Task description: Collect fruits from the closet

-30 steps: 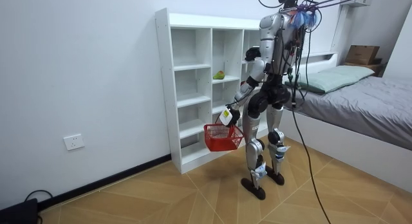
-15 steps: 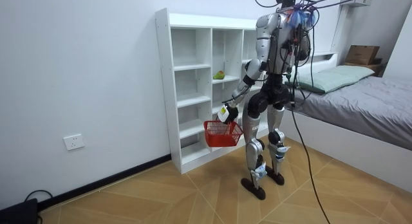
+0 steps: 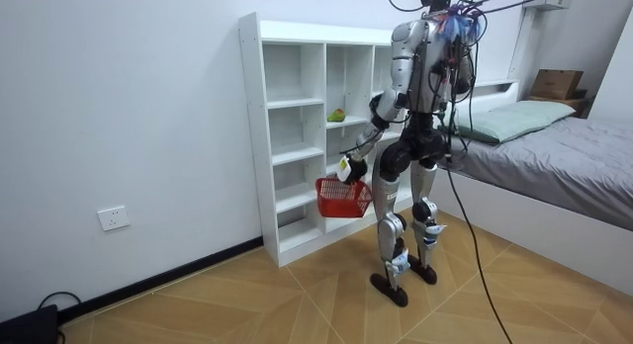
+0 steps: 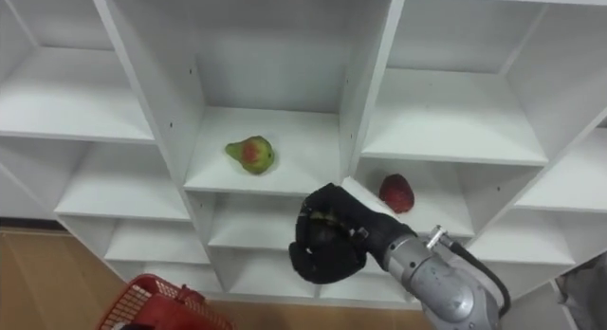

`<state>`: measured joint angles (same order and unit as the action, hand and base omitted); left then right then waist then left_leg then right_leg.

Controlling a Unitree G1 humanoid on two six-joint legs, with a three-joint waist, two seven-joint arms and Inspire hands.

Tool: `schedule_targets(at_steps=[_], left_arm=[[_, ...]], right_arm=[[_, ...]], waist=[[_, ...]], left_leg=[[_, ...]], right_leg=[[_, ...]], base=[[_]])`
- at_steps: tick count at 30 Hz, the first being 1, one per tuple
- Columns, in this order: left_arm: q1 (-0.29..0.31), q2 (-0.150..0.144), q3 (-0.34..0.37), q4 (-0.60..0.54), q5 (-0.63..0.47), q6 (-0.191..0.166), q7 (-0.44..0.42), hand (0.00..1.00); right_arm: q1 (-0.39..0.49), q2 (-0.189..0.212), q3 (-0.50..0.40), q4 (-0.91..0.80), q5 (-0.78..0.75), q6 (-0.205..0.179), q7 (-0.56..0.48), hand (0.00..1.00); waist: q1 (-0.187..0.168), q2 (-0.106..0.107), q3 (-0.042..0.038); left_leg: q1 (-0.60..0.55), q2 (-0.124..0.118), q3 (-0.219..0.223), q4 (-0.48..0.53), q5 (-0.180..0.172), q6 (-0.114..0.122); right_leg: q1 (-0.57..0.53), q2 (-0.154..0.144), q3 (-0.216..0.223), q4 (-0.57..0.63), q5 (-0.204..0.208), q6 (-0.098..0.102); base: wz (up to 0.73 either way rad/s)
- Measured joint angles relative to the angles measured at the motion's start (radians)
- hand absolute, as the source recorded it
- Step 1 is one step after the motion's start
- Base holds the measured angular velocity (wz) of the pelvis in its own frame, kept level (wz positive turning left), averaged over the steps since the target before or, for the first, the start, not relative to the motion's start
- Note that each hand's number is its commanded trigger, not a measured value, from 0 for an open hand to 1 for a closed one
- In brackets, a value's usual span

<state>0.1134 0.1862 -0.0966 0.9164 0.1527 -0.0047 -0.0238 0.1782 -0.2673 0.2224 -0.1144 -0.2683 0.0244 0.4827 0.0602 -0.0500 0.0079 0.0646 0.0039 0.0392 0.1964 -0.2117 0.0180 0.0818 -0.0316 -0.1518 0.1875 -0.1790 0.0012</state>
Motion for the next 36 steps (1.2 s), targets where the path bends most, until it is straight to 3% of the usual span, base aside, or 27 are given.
schedule_targets(at_steps=[4, 6, 11, 15, 23, 26, 32, 36], left_arm=[[0.01, -0.021, -0.012, -0.061, -0.015, -0.003, 0.002, 1.0], [0.002, -0.021, -0.041, -0.067, -0.036, -0.01, 0.009, 1.0], [-0.032, -0.025, -0.094, -0.067, -0.1, -0.015, 0.0, 1.0], [-0.063, -0.043, -0.107, -0.066, -0.12, -0.032, -0.009, 1.0], [-0.098, -0.076, -0.162, -0.05, -0.122, -0.049, -0.021, 1.0], [-0.111, -0.104, -0.173, -0.03, -0.122, -0.051, -0.027, 1.0], [-0.141, -0.108, -0.201, -0.031, -0.124, -0.064, -0.044, 1.0], [-0.161, -0.121, -0.203, -0.034, -0.209, -0.064, -0.058, 1.0]], right_arm=[[-0.002, 0.044, 0.008, 0.1, 0.083, -0.001, -0.004, 1.0], [-0.012, 0.055, 0.015, 0.158, 0.104, -0.001, -0.01, 1.0], [-0.063, 0.108, 0.034, 0.4, 0.235, -0.015, -0.089, 1.0], [-0.085, 0.115, 0.034, 0.498, 0.316, -0.019, -0.133, 1.0], [-0.17, 0.131, 0.098, 0.781, 0.59, -0.049, -0.177, 1.0], [-0.198, 0.153, 0.112, 0.888, 0.729, -0.058, -0.174, 1.0], [-0.252, 0.174, 0.126, 1.013, 0.909, -0.069, -0.172, 1.0], [-0.28, 0.19, 0.129, 1.096, 0.994, -0.066, -0.172, 1.0]], waist=[[0.001, 0.001, 0.0001], [0.002, -0.001, -0.0042], [-0.027, 0.007, 0.0026], [-0.029, 0.021, 0.0066], [-0.027, 0.022, 0.0077], [-0.028, 0.025, 0.0085], [-0.024, 0.035, 0.0145], [-0.023, 0.046, 0.0183]], left_leg=[[-0.007, -0.001, 0.0, 0.001, 0.0, 0.0], [-0.027, -0.001, 0.002, 0.007, 0.0, 0.0], [-0.083, -0.001, -0.011, 0.043, 0.0, 0.001], [-0.148, -0.001, -0.011, 0.064, 0.002, 0.003], [-0.232, -0.001, -0.013, 0.105, 0.004, 0.004], [-0.247, -0.002, -0.017, 0.107, 0.005, 0.004], [-0.296, -0.001, -0.016, 0.115, 0.008, 0.004], [-0.319, -0.001, -0.017, 0.114, 0.009, 0.005]], right_leg=[[-0.005, 0.0, 0.002, 0.003, 0.0, 0.0], [-0.031, 0.0, 0.007, 0.02, 0.0, 0.0], [-0.071, -0.005, -0.013, 0.036, 0.0, -0.001], [-0.143, -0.01, -0.013, 0.071, 0.0, -0.001], [-0.219, -0.011, -0.017, 0.086, 0.003, -0.006], [-0.232, -0.012, -0.028, 0.086, 0.004, -0.007], [-0.281, -0.016, -0.034, 0.102, 0.008, -0.011], [-0.306, -0.017, -0.039, 0.106, 0.008, -0.011]], base=[[0.01], [-0.02], [0.07], [0.01], [0.01], [0.04], [0.0], [0.0]])
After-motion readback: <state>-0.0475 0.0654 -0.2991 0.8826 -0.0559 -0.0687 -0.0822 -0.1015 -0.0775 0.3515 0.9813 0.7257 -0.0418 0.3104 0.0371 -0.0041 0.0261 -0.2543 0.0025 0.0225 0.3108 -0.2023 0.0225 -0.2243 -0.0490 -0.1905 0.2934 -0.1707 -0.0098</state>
